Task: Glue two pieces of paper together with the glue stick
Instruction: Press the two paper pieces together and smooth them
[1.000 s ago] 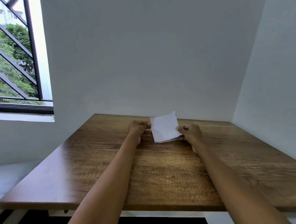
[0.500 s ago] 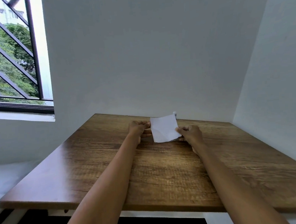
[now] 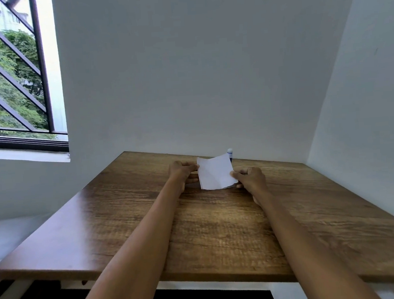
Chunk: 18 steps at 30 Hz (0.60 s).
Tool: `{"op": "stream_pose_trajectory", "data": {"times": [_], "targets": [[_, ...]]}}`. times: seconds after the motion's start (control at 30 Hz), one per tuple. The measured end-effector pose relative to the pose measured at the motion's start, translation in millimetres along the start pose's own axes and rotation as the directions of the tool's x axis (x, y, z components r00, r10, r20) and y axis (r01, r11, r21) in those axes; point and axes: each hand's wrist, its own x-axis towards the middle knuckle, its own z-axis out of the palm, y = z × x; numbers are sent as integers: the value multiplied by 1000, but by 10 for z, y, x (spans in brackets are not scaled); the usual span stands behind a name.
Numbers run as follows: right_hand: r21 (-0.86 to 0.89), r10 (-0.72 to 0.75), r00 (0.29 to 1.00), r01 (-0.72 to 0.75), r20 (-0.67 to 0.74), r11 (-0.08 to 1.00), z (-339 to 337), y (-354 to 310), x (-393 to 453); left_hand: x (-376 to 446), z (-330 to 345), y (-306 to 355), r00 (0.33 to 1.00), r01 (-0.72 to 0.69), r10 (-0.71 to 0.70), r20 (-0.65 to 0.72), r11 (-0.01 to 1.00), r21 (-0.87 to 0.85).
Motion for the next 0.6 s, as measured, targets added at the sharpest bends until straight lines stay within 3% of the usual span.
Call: {"op": "stream_pose_trajectory", "data": {"times": [0.6], "targets": [[93, 32, 999, -34, 28, 995, -39, -52, -58, -29, 26, -31, 997, -76, 76, -6, 996, 35]]}}
